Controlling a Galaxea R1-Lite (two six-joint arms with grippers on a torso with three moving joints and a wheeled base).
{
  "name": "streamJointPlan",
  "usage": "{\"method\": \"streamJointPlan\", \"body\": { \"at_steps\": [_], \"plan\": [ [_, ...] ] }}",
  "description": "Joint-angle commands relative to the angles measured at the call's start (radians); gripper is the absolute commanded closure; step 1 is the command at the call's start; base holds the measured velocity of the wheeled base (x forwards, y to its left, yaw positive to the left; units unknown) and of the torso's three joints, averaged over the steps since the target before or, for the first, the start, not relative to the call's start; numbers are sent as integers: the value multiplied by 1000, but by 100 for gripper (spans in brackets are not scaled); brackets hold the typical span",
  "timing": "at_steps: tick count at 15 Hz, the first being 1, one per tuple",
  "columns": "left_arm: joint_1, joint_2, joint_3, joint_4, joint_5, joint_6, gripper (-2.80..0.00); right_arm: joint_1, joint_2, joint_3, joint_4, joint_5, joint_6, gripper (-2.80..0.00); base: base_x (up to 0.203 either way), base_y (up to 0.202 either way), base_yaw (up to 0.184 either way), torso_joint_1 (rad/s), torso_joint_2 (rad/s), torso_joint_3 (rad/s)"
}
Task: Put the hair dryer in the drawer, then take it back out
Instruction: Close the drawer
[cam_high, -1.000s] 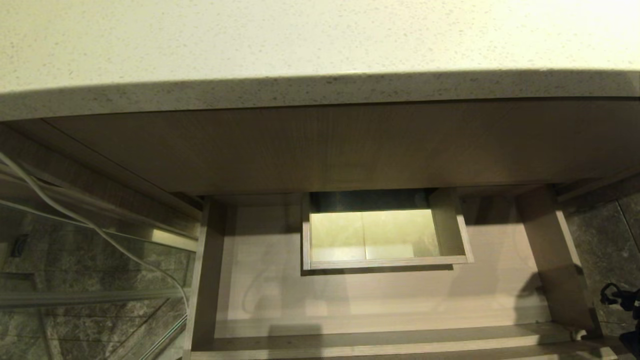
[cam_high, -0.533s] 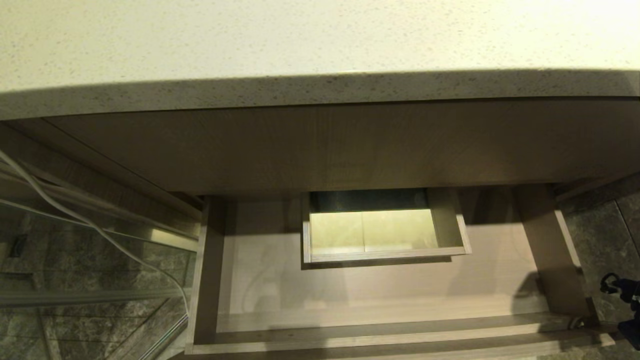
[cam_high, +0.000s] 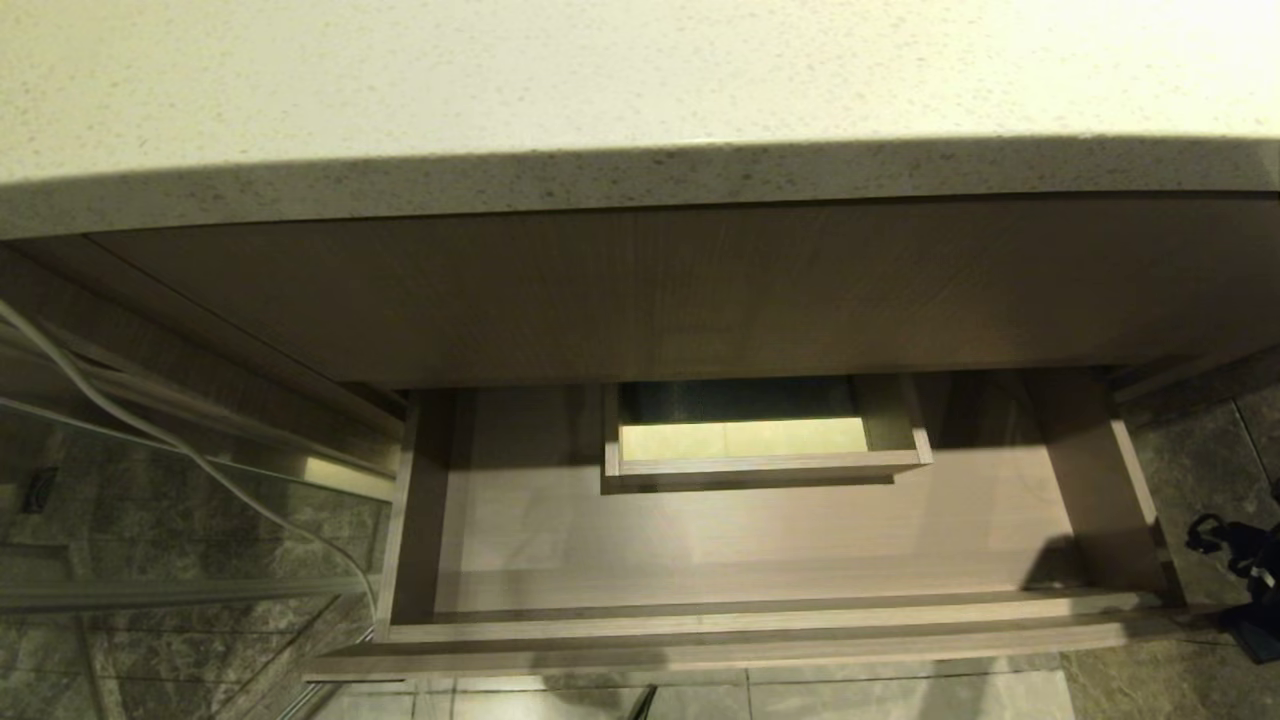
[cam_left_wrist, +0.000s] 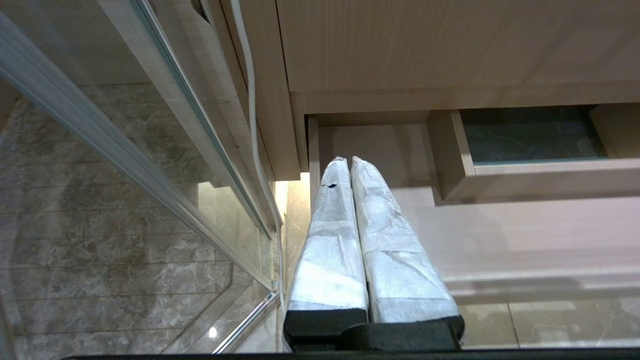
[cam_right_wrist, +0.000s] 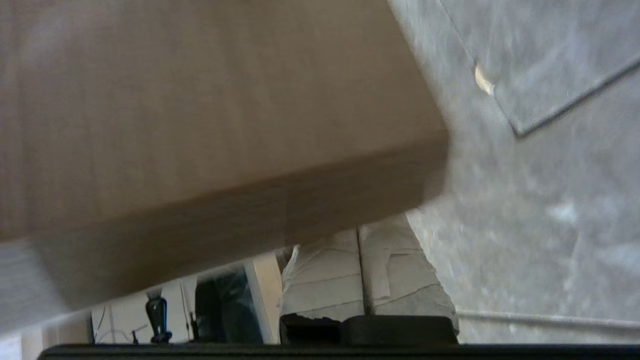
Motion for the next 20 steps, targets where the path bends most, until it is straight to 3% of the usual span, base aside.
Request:
{"method": "streamJointPlan", "body": {
  "at_steps": [1,9,12,16,20],
  "plan": [
    [0,0,40,-2,0,-1,0,14,-18,-17,-9,11,0,0,0,0,0,0,0,0],
    [0,0,40,-2,0,-1,0,18,-71,-141,-11,101,-7,0,0,0,0,0,0,0],
    [0,0,40,-2,0,-1,0,-6,-134,-171,-3,179,-47,0,0,0,0,0,0,0],
    [0,0,40,-2,0,-1,0,-63,-253,-151,36,286,-126,0,0,0,0,0,0,0],
    [0,0,40,-2,0,-1,0,-71,-236,-90,47,283,-127,0,0,0,0,0,0,0]
  ]
}}
